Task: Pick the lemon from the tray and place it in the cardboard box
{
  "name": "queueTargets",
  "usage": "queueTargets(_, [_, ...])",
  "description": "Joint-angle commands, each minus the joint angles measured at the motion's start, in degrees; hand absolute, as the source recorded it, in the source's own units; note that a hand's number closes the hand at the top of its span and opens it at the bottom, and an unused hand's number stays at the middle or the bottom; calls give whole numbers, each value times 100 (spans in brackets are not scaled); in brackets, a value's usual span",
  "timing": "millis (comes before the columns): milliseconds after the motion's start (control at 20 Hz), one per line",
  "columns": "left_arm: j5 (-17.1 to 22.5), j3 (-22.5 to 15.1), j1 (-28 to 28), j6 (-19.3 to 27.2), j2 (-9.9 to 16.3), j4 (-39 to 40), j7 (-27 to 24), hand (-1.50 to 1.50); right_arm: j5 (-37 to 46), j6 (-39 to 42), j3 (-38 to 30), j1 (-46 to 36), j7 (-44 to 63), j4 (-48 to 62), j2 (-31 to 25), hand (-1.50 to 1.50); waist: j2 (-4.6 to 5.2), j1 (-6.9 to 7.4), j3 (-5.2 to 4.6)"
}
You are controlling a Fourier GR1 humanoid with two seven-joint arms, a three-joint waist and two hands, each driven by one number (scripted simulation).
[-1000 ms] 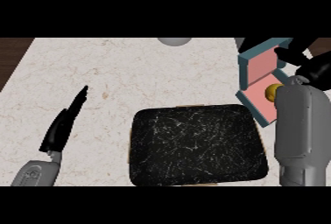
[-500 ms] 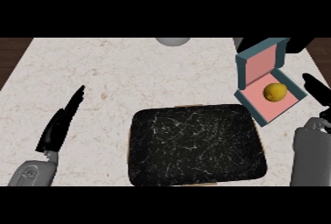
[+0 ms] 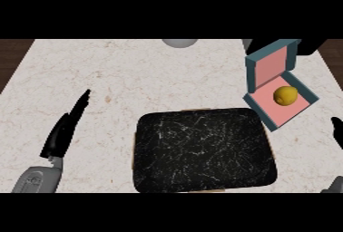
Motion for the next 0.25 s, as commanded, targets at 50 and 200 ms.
queueTargets(50, [68, 220, 2, -291, 105, 236, -307, 0, -43, -664, 661, 1096, 326, -525, 1, -150, 10, 11, -1])
queueTargets(200, [17, 96, 741, -314, 142, -944, 56, 0, -805, -533, 410, 1258, -358, -529, 0, -150, -1, 53, 3])
